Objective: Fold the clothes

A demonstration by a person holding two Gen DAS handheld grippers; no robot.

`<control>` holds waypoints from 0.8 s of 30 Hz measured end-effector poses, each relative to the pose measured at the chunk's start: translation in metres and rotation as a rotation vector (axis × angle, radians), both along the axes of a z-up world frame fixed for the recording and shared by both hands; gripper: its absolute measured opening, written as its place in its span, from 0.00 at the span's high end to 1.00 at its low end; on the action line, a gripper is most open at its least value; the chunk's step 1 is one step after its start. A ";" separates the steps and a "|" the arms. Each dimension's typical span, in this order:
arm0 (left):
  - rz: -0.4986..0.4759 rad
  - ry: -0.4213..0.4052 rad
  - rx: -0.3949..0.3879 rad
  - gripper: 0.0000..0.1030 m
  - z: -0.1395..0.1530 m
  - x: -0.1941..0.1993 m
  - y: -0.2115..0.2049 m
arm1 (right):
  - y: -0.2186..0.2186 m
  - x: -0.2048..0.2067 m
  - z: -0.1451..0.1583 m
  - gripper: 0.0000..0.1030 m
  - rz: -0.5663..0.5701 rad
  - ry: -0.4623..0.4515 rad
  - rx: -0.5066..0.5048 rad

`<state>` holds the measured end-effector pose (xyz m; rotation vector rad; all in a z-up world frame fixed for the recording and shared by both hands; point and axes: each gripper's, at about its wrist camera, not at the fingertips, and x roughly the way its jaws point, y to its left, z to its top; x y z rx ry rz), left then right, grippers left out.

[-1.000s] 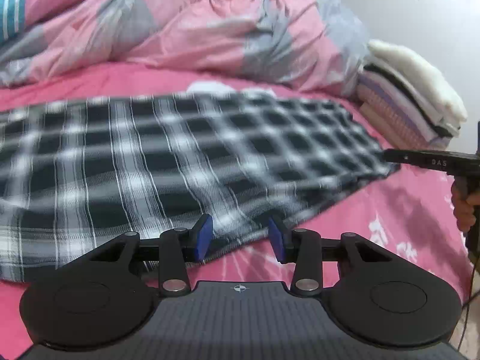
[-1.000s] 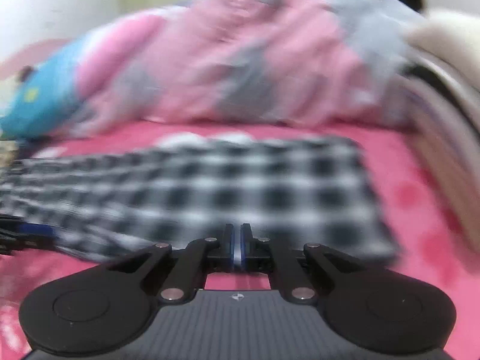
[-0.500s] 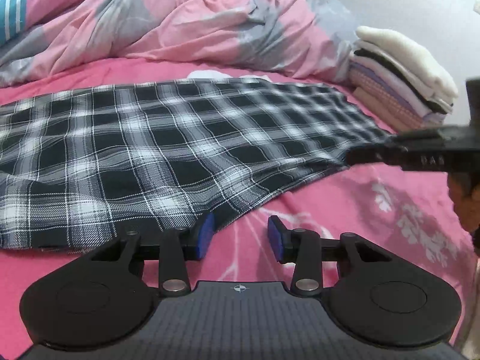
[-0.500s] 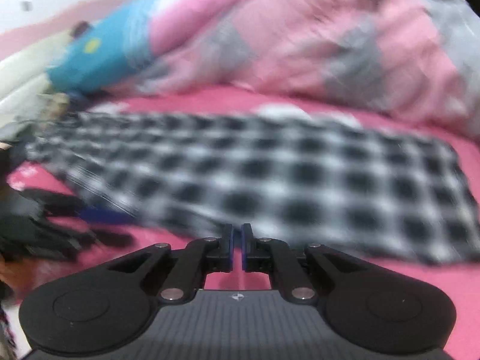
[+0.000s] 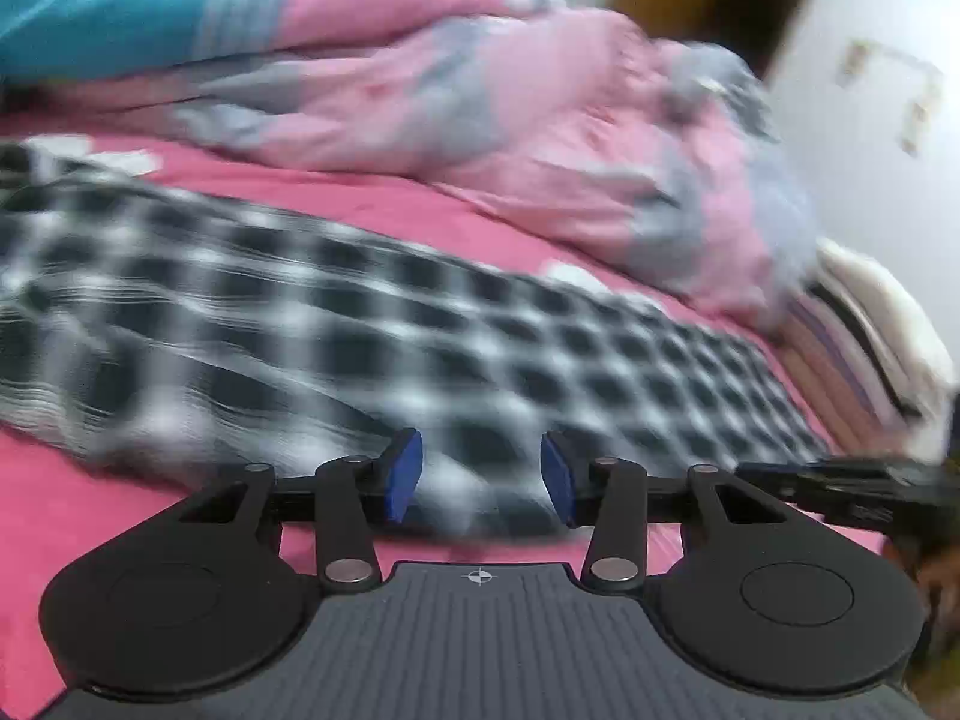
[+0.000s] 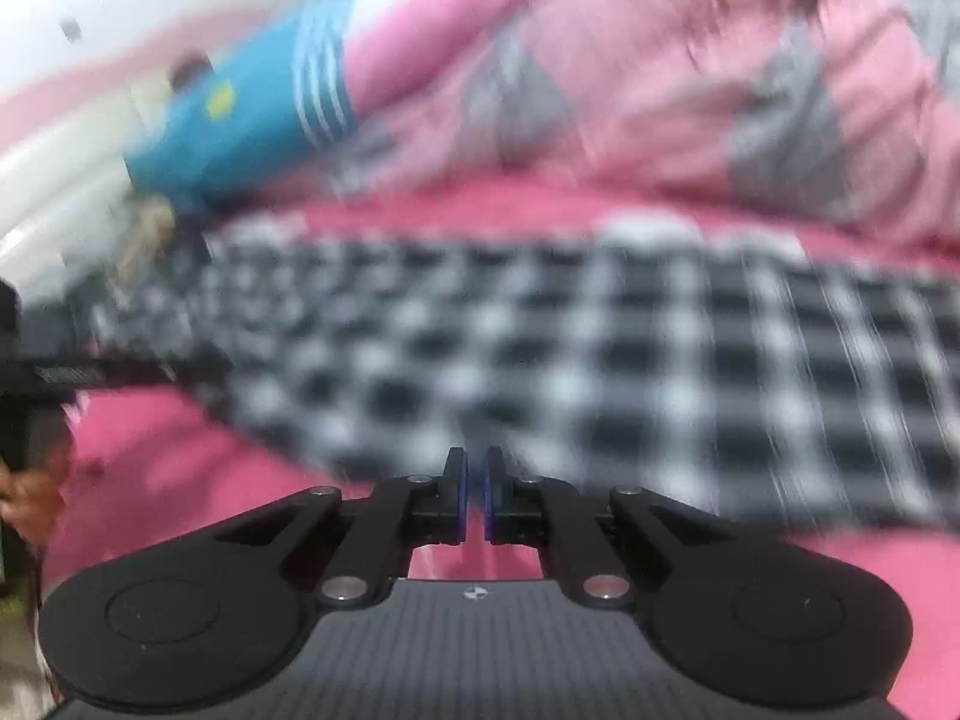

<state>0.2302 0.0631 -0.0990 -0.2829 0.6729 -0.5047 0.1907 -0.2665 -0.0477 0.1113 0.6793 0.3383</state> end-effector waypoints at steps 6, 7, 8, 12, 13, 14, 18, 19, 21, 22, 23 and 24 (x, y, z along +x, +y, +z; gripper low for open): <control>0.155 0.073 0.096 0.49 -0.014 0.017 -0.003 | 0.012 0.014 -0.051 0.78 -0.047 0.045 -0.082; 0.157 0.070 0.105 0.49 -0.015 0.016 -0.005 | 0.010 0.003 -0.056 0.77 -0.046 -0.019 -0.070; 0.158 0.067 0.114 0.49 -0.016 0.015 -0.007 | 0.008 -0.003 -0.058 0.75 -0.046 -0.031 -0.064; 0.156 0.057 0.199 0.49 -0.012 0.012 -0.016 | 0.014 -0.005 -0.059 0.71 -0.046 -0.042 -0.075; 0.157 0.061 0.221 0.49 -0.009 0.012 -0.017 | 0.014 -0.007 -0.059 0.71 -0.045 -0.045 -0.074; 0.159 0.064 0.242 0.49 -0.006 0.012 -0.017 | 0.013 -0.009 -0.059 0.70 -0.043 -0.048 -0.073; 0.204 0.046 0.347 0.49 0.014 0.011 -0.009 | 0.000 -0.007 -0.059 0.69 -0.042 -0.041 -0.008; 0.223 0.038 0.368 0.48 0.022 0.010 -0.004 | -0.002 -0.006 -0.059 0.69 -0.041 -0.039 0.005; 0.268 0.024 0.401 0.48 0.040 0.009 0.010 | -0.004 -0.006 -0.059 0.67 -0.040 -0.036 0.022; 0.294 0.013 0.423 0.48 0.050 0.009 0.019 | -0.004 -0.006 -0.058 0.67 -0.039 -0.036 0.024; 0.320 0.001 0.446 0.47 0.061 0.009 0.028 | -0.004 -0.006 -0.058 0.67 -0.038 -0.037 0.023; 0.346 -0.011 0.468 0.47 0.071 0.009 0.037 | -0.004 -0.006 -0.058 0.66 -0.037 -0.038 0.021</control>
